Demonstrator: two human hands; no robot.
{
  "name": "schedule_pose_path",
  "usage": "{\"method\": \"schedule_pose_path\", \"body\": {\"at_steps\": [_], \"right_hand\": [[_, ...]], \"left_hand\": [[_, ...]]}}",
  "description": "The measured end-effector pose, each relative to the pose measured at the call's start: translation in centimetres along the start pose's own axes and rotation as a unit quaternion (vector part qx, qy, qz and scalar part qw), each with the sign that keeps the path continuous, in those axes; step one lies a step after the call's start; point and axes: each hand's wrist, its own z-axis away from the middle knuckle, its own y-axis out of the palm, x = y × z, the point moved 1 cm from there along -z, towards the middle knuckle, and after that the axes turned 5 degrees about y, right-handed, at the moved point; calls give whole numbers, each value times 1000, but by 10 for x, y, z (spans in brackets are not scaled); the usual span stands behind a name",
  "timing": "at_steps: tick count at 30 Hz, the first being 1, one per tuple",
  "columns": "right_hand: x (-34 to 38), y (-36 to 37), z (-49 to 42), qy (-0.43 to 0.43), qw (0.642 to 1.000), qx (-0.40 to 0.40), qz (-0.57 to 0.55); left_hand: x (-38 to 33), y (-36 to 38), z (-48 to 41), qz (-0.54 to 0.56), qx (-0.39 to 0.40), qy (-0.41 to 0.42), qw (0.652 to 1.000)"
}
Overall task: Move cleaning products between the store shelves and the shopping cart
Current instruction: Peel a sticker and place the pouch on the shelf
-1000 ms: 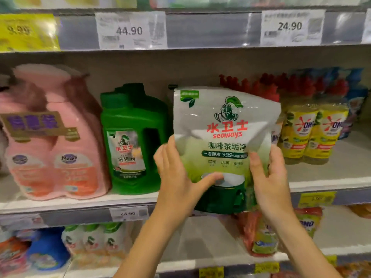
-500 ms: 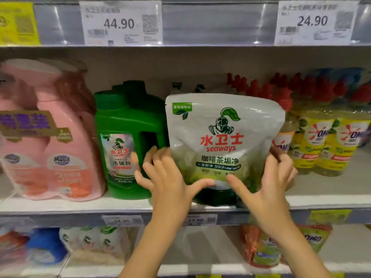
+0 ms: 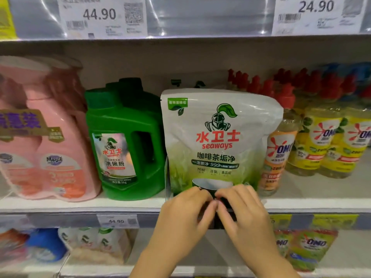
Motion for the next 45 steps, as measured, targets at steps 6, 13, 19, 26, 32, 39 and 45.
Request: {"method": "schedule_pose_path", "body": {"at_steps": [6, 13, 19, 26, 32, 39, 45], "right_hand": [[2, 5, -35, 41, 992, 87, 81], [-3, 25, -63, 104, 973, 185, 91], [-12, 48, -99, 196, 926, 268, 179], [-17, 69, -114, 200, 923, 262, 196], [-23, 79, -132, 261, 916, 278, 126], [-39, 102, -150, 305, 905, 291, 64], [-49, 128, -158, 354, 897, 265, 22]], "left_hand": [[5, -5, -39, -79, 111, -101, 985], [14, 14, -54, 9, 157, -170, 973], [18, 30, -81, -39, 216, -246, 944], [27, 35, -97, -66, 202, -277, 937], [35, 44, -98, -70, 194, -304, 930], [43, 45, -97, -63, 202, -291, 933], [45, 46, -97, -60, 184, -297, 935]]}}
